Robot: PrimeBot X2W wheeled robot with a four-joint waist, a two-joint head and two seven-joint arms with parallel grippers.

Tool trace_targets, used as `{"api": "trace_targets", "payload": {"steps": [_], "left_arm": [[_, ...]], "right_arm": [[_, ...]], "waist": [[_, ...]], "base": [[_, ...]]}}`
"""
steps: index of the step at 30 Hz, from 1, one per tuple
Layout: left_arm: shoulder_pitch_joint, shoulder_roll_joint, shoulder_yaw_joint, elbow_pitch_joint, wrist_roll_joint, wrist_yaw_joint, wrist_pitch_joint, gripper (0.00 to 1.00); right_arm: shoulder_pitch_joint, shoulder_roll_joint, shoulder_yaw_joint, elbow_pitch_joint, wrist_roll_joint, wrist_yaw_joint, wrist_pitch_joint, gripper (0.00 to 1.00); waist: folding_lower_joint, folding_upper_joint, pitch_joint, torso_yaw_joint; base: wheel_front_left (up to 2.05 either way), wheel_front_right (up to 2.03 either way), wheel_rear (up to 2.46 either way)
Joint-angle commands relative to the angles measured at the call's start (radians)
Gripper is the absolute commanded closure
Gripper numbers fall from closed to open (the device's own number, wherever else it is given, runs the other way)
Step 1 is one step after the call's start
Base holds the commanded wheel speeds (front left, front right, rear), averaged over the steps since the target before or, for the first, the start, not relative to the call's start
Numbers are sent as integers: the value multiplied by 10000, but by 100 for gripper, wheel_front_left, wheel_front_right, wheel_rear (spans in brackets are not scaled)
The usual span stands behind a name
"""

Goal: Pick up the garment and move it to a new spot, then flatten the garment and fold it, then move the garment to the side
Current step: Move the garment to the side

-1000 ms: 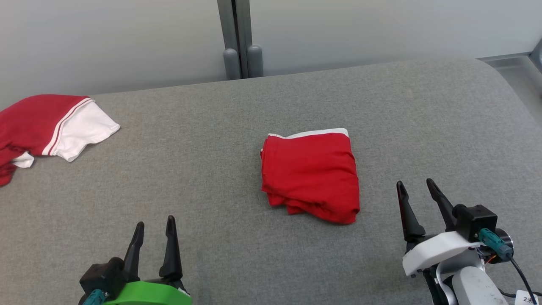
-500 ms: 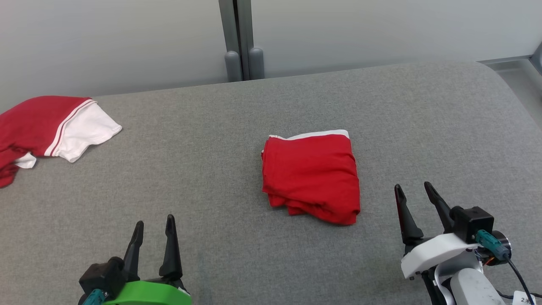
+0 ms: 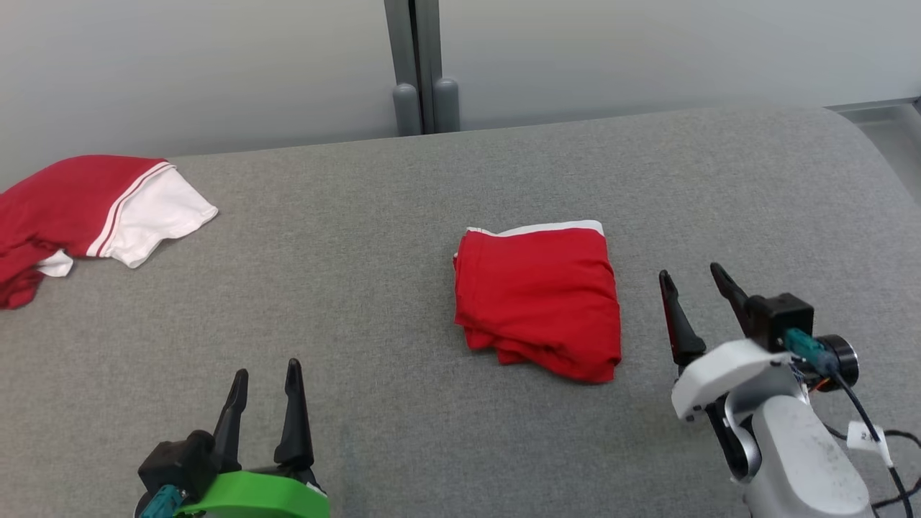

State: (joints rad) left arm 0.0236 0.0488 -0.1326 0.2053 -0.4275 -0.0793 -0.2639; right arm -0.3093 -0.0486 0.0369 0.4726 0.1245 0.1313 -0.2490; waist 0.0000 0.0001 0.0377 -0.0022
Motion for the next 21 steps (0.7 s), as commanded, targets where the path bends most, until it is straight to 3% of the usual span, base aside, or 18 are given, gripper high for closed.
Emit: {"api": "trace_targets", "payload": {"steps": [1,10,21], "left_arm": [[-200,32,-18,-35,1,-16,-6,0],[-459,32,-69,-156,-207,54,-5,0],[-736,32,353,-168,-63,133,-6,0]], "right_arm": [[-435,-33,-40,242,-213,-11,290,0],[-2221,-37,-388,2063,-1284,-11,2316,0],[-3328,-127,100,3932,-914,-11,4187,0]], "waist": [[0,-1,70,122],[0,-1,568,853],[0,-1,1241,1393]], "base": [[0,0,0],[0,0,0],[0,0,0]]}}
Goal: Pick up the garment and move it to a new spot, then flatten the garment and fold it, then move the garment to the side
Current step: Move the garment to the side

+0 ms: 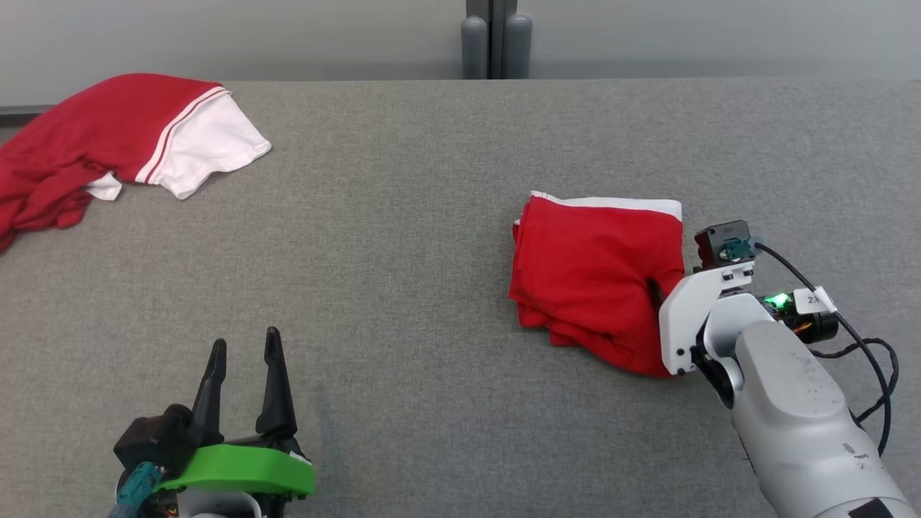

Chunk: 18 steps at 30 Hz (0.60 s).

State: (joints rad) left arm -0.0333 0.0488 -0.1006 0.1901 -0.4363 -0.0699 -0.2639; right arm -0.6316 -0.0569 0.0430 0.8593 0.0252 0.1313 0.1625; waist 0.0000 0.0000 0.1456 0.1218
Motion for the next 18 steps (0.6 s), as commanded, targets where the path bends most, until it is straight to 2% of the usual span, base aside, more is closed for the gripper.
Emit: {"api": "trace_targets", "payload": {"steps": [1,6,8,10,11,18], "left_arm": [[-190,31,49,-17,27,30,-5,0],[-278,31,146,-52,86,19,-5,0],[-345,31,111,-52,140,-2,-6,0],[-430,32,42,-69,188,-34,-6,0],[-472,31,4,-80,205,-55,-6,0],[-880,32,-254,-187,476,-168,-5,0]], "right_arm": [[-171,-43,129,196,191,-11,217,0],[-474,-18,772,719,888,-11,862,1],[-588,-4,1012,798,1131,-5,951,55],[-712,-29,1222,819,1346,-5,916,93],[-772,-55,1300,808,1412,-5,840,100],[-1345,-554,1630,629,1630,-14,-2,100]], "waist": [[0,0,186,164],[0,0,353,84],[0,0,407,19],[0,0,471,-47],[0,0,505,-83],[0,0,897,-697]], "base": [[0,0,0],[0,0,0],[0,0,0],[0,0,0],[0,0,0],[0,0,0]]}}
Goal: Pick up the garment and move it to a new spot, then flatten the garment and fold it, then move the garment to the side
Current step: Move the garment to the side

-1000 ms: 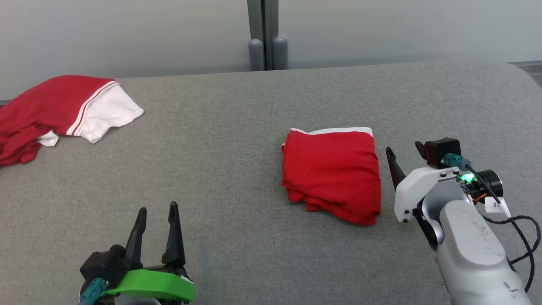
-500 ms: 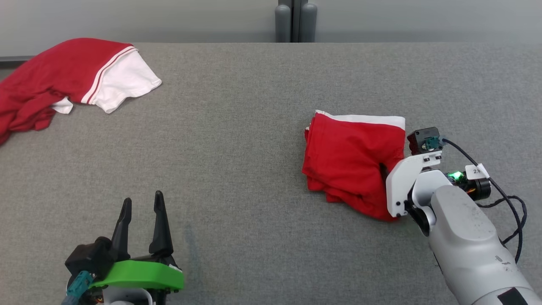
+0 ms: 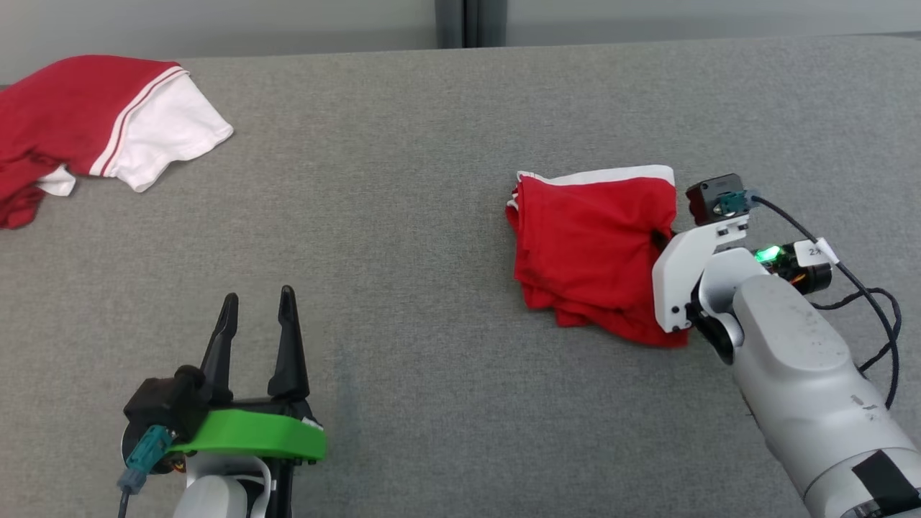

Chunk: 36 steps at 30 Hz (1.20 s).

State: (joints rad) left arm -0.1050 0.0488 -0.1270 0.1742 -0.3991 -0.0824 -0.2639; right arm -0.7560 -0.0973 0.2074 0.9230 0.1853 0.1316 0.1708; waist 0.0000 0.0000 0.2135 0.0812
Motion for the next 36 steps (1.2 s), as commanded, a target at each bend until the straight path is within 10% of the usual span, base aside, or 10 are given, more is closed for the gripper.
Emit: {"api": "trace_targets", "payload": {"steps": [1,18,36], "left_arm": [[-224,32,4,-36,138,-53,-5,0],[-1436,164,-126,-210,1090,-402,-6,0],[-1854,182,-242,-269,1115,-478,-5,0]], "right_arm": [[-185,-189,2,-28,48,-18,-178,100],[-984,-1264,-738,163,333,-17,-1814,100],[-2787,-2535,-615,1054,-116,-17,-2011,100]], "waist": [[0,0,298,-433],[0,0,1859,-3554],[0,0,2609,-2542]], "base": [[0,0,0],[0,0,0],[0,0,0]]}}
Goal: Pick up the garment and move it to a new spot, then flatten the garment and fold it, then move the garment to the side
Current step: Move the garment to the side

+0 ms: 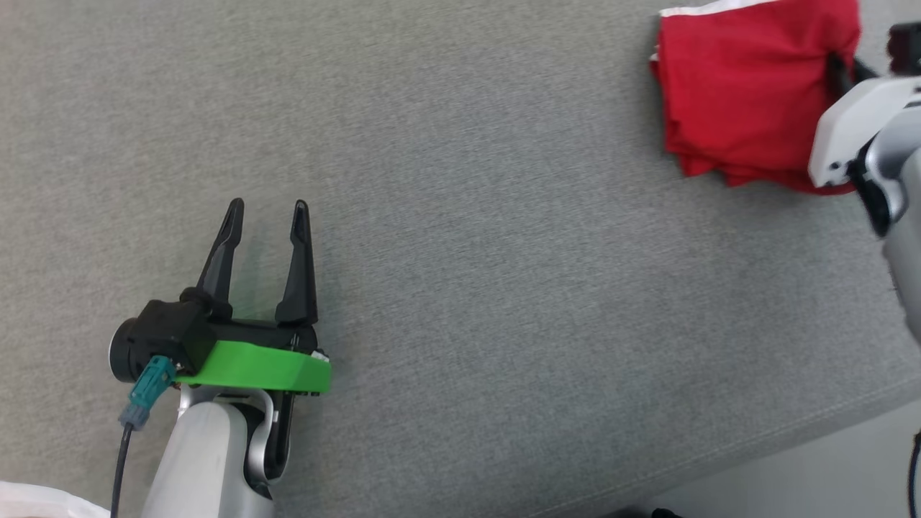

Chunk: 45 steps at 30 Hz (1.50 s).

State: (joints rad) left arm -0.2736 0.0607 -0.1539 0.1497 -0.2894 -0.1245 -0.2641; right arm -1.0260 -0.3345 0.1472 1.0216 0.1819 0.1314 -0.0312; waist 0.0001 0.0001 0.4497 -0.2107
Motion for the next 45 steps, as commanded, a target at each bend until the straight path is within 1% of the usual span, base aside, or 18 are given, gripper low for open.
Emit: {"api": "trace_targets", "payload": {"steps": [1,5,9,10,11,12,13,16,20,25,30,36,41,45], "left_arm": [[-178,55,37,-40,13,-59,-4,0],[-206,11,38,-86,-44,-67,-4,0],[-224,-26,-9,-106,-74,-61,-3,0],[-217,-37,-12,-108,-93,-63,-3,0],[-217,-42,-6,-112,-103,-63,-3,0],[-220,-48,-5,-117,-116,-60,-4,0],[-222,-50,-6,-118,-122,-61,-4,0],[-203,-66,-8,-106,-140,-64,-3,0],[-204,-79,21,-71,-128,-67,-3,0],[-178,-84,103,-8,-111,-71,-2,0],[-188,-87,254,127,-111,-73,-4,0],[-111,-86,537,523,-163,-75,-4,0],[284,-86,837,882,-217,-68,-4,0],[673,-87,1074,1048,-315,-69,-2,0]], "right_arm": [[-203,-258,-3,139,-78,-15,22,100],[-661,-768,-137,548,-70,-15,99,100],[-895,-1325,-264,938,-356,-15,-20,100],[-953,-1465,-331,999,-484,-15,-153,97],[-992,-1557,-369,1028,-607,-15,-289,73],[-1011,-1627,-425,1031,-738,-15,-515,28],[-1011,-1667,-487,1078,-809,-15,-662,0],[-998,-1616,-708,1215,-1016,-15,-1160,0],[-1010,-1386,-912,1348,-1327,-15,-1592,0],[-1025,-968,-1004,1213,-1626,-15,-2010,0],[-810,-411,-944,818,-1866,-15,-2256,0],[-245,477,-985,-205,-1896,-15,-2340,0],[896,1242,-1133,-1433,-1804,-15,-2346,0],[1960,1746,-1284,-2185,-1745,-15,-2346,0]], "waist": [[-1,-1,287,470],[-1,-1,480,883],[-1,-1,589,1185],[-1,-1,605,1235],[-1,-1,621,1274],[-1,-1,633,1308],[-1,-1,639,1333],[-1,-1,618,1372],[-1,-1,519,1362],[-1,-1,222,1315],[-1,-1,-297,1307],[-1,-1,-1073,1344],[-1,-1,-1801,1442],[-1,-1,-2363,1557]], "base": [[0,0,0],[0,0,0],[0,0,0],[0,0,0],[0,0,0],[0,0,0],[0,0,0],[0,0,0],[0,0,0],[0,0,0],[0,0,0],[0,0,0],[0,0,0],[0,0,0]]}}
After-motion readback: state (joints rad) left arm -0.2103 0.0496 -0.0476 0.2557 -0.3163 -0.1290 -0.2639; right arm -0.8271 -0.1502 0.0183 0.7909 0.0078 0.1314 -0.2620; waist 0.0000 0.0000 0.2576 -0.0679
